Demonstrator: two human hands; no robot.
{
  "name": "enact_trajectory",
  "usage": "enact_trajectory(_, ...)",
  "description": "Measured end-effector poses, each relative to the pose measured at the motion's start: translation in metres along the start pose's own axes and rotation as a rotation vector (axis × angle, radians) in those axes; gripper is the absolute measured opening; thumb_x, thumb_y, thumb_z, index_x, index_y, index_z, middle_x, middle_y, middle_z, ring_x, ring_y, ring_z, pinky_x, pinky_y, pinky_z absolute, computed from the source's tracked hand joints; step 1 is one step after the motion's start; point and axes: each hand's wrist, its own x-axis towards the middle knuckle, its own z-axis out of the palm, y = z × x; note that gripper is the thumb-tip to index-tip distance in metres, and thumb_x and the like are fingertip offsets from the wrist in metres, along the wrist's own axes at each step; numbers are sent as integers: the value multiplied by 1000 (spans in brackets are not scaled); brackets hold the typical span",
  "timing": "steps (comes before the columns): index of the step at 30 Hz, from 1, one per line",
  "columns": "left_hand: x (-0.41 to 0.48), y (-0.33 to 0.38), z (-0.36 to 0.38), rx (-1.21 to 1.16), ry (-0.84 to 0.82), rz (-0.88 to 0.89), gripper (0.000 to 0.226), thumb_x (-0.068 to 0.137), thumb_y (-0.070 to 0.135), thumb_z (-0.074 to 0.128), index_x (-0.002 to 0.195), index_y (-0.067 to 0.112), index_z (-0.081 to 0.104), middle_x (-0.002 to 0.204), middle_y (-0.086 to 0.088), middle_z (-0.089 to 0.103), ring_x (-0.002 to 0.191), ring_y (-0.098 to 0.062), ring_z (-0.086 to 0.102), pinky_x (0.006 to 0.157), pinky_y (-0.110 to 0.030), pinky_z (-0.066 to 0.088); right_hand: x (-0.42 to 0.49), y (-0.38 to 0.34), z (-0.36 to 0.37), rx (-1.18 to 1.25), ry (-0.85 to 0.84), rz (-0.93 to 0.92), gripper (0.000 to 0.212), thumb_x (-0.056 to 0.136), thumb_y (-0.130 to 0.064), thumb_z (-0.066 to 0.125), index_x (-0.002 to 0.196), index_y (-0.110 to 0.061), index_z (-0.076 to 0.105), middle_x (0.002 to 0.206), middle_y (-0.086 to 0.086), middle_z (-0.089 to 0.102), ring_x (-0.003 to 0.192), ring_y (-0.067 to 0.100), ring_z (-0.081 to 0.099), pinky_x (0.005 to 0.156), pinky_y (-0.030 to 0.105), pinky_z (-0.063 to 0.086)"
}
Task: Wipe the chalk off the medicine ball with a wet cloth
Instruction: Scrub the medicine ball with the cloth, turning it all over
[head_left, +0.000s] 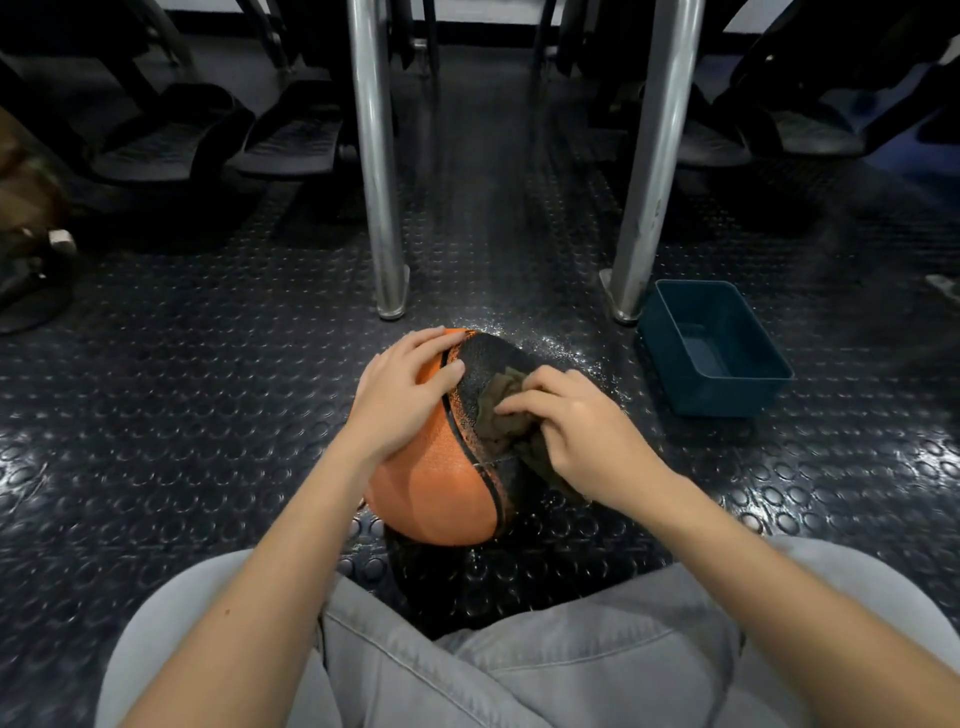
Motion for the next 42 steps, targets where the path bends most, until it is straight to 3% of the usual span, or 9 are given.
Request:
enact_trajectory(8,-8,-1,4,34,-16,70,36,93,40,52,129,37,54,138,19,43,129,1,32,105,-21,14,64,27,4,3,2,202,50,79,14,40,106,-16,69,105,4,59,105,25,54,91,34,42)
enact_trajectory(11,-7,-4,2,15,6,45,34,96,33,53,130,37,54,135,21,43,128,0,33,108,-25,16,33,10,3,12,49,104,45,78,12,41,102,-13,70,100,6,59,92,30,53,83,33,42)
enact_trajectory(14,-4,-7,1,-31,8,40,37,90,43,50,127,39,55,128,26,42,124,2,35,114,-36,20,2,-6,3,-10,51,7,40,77,9,43,98,-12,71,97,6,60,84,31,53,74,40,48)
enact_trajectory(20,-9,-3,2,-25,-30,98,41,83,49,44,123,45,52,129,29,41,121,7,32,107,-26,18,51,41,8,85,67,250,48,79,16,41,103,-15,70,105,6,62,104,26,56,93,38,45)
enact_trajectory(23,-11,-3,3,10,12,58,38,90,48,48,127,41,54,127,29,40,123,2,33,106,-26,19,52,41,16,105,130,342,48,79,15,42,103,-16,70,103,1,60,105,25,56,93,36,45)
enact_trajectory(25,-9,-5,3,9,23,34,33,94,42,51,127,41,54,127,28,40,127,-3,35,109,-29,21,35,26,16,126,171,305,47,78,15,42,99,-15,71,97,-1,57,98,24,56,89,36,46)
enact_trajectory(31,-4,-12,-2,-130,-2,40,34,74,63,45,107,59,53,124,33,46,128,-5,40,113,-42,27,0,0,12,119,183,145,45,73,11,40,93,-12,73,94,5,59,87,30,56,80,36,47)
enact_trajectory(37,-6,-9,2,-96,-20,94,34,76,64,42,108,60,52,123,35,46,128,-5,41,112,-45,28,58,59,21,170,99,453,48,80,16,40,106,-12,70,114,8,64,112,24,55,96,25,39)
enact_trajectory(42,-3,-7,3,-78,41,58,37,81,56,44,114,49,57,124,25,49,124,-5,44,110,-40,31,34,69,37,199,80,685,42,87,9,45,118,-11,65,121,6,64,118,23,52,94,24,38)
